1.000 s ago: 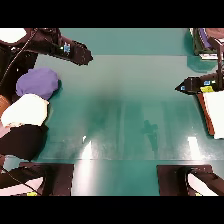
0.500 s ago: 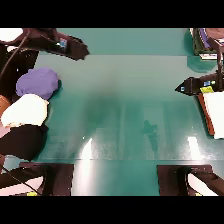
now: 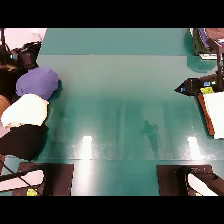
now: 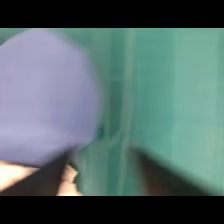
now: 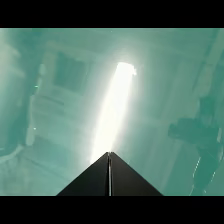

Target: Fold the shirts.

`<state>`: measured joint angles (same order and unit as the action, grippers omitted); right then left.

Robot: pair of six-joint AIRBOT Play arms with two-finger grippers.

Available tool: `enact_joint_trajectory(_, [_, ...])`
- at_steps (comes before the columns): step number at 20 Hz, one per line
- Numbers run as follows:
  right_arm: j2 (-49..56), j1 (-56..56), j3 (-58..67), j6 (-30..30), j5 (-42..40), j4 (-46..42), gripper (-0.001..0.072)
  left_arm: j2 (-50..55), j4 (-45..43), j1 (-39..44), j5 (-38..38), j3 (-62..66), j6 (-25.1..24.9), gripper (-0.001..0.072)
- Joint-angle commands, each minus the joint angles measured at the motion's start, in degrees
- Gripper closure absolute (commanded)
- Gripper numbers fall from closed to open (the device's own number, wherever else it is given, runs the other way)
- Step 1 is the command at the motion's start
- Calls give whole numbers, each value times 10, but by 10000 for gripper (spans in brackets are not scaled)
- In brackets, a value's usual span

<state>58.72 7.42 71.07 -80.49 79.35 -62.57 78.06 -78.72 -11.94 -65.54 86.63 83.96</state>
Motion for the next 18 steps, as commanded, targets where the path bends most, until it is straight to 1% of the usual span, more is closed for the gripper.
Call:
enact_joint_trajectory(1, [0,0,0,0,-7,0,693,43,-8,-52,71,-79,2,-2])
enact_joint_trajectory(5, [0,0,0,0,-7,0,693,132,-10,-52,123,-81,3,-2])
enact_joint_trajectory(8, [0,0,0,-1,-8,0,693,158,-13,-52,152,-81,16,0])
enact_joint_trajectory(9, [0,0,0,-1,-10,0,694,158,-12,-52,158,-81,16,116])
enact_joint_trajectory(10, [0,0,0,-1,-11,0,694,158,-12,-52,155,-79,15,443])
enact_joint_trajectory(11, [0,0,0,-1,-15,0,694,158,-12,-52,147,-73,9,675])
enact_joint_trajectory(14, [0,0,0,-1,-25,2,694,137,-9,-51,123,-44,11,683])
enact_joint_trajectory(16, [0,-4,5,-1,-43,25,694,89,-8,-43,125,-16,5,683])
enact_joint_trajectory(18, [6,-12,49,-1,-47,33,694,20,-8,-23,123,35,-11,683])
